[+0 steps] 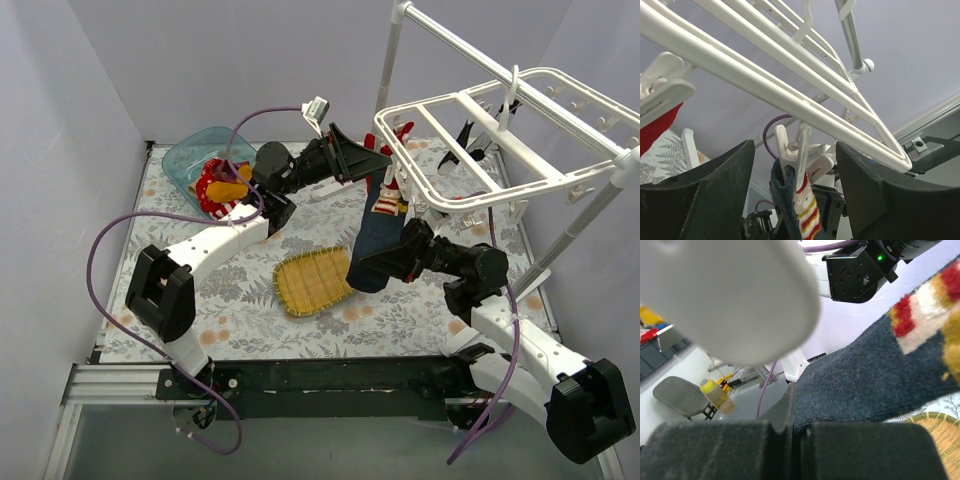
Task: Remove the socks clipped to the hanger
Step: Remove the sock from the hanger, then place the sock in the bin.
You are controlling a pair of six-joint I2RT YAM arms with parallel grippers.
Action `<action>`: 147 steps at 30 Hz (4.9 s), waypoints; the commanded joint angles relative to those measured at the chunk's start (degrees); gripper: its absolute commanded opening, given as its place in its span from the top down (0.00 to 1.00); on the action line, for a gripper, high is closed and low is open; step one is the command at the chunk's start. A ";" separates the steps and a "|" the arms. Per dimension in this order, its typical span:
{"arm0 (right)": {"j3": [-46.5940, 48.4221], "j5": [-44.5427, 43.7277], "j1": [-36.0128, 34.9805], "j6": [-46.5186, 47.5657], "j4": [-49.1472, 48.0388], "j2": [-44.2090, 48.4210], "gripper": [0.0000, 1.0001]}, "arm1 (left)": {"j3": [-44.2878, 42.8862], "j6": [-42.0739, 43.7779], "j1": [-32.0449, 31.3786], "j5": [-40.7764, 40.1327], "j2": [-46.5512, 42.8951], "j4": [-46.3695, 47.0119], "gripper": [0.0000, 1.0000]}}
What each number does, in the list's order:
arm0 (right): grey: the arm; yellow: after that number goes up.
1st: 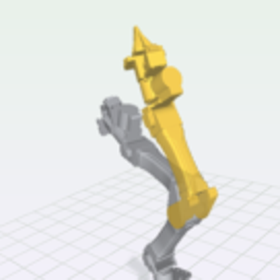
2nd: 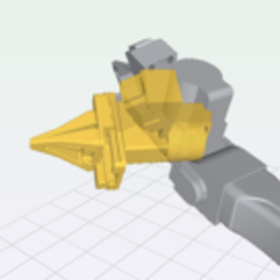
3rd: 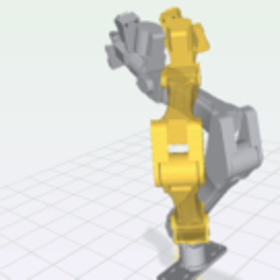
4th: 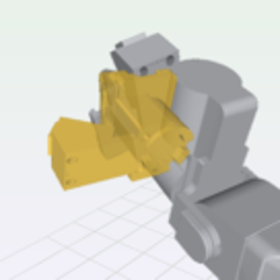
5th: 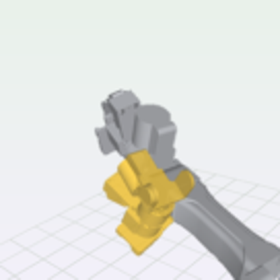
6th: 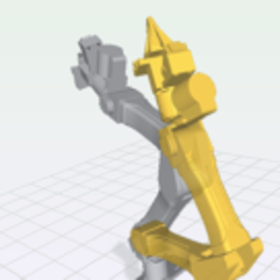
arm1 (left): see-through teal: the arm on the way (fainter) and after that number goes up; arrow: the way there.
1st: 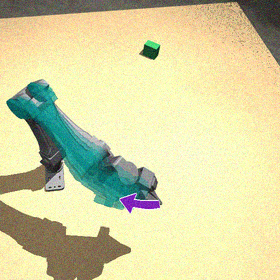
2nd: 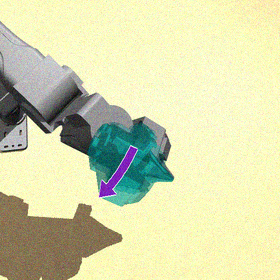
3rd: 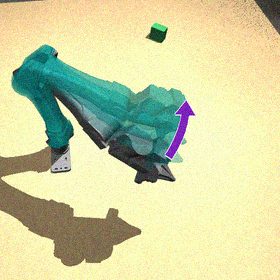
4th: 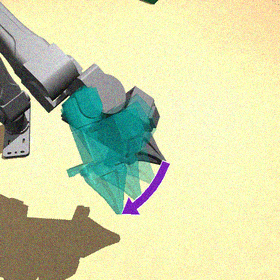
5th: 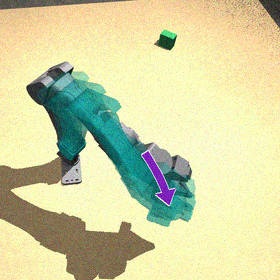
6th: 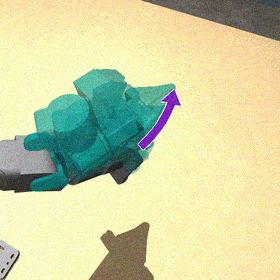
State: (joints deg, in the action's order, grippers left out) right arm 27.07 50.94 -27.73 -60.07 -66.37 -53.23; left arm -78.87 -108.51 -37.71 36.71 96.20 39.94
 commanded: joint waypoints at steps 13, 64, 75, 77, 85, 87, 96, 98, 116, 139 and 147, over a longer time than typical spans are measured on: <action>-0.97 -0.31 0.13 -0.66 -3.33 0.67 0.99 | -4.01 -5.57 0.10 2.23 3.64 2.23 0.39; -4.92 -0.84 0.13 0.83 0.01 4.10 0.99 | -7.00 -11.82 -1.92 1.79 4.96 7.17 1.00; -5.45 -0.93 0.13 3.56 3.51 5.07 0.99 | -6.74 -5.32 -2.10 1.61 2.59 0.59 0.51; -5.27 -1.02 0.13 4.96 4.58 5.51 0.99 | -5.43 -2.07 -2.19 1.26 0.49 -2.13 0.36; -5.54 -1.37 0.13 7.16 7.48 5.68 0.99 | 1.78 7.95 -2.10 -1.20 -8.64 -11.10 0.33; -5.71 -1.54 0.13 7.34 7.57 5.68 0.99 | 3.97 11.46 -2.10 -2.69 -10.50 -14.70 0.32; -5.71 -1.81 0.04 7.95 7.13 4.63 0.99 | 12.50 19.47 -2.10 -4.01 -19.47 -23.15 0.31; -5.63 -1.72 0.13 7.87 7.04 4.89 0.99 | 16.11 21.05 -2.19 -3.84 -22.36 -24.73 0.34; -4.48 5.75 -1.36 10.24 9.33 3.75 0.99 | 43.00 -2.12 -2.28 3.02 -31.61 -2.99 0.20; -4.13 3.38 -6.20 18.06 20.66 1.99 0.99 | 39.85 -7.07 -7.73 -0.06 -24.66 5.85 0.66; -3.43 2.15 -6.29 19.82 23.65 2.17 0.99 | 36.78 -1.19 -9.57 -1.64 -25.27 -2.40 0.86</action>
State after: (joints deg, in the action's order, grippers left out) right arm 20.97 53.76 -33.52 -42.59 -44.86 -51.68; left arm -38.70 -113.49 -46.04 36.82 73.49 42.19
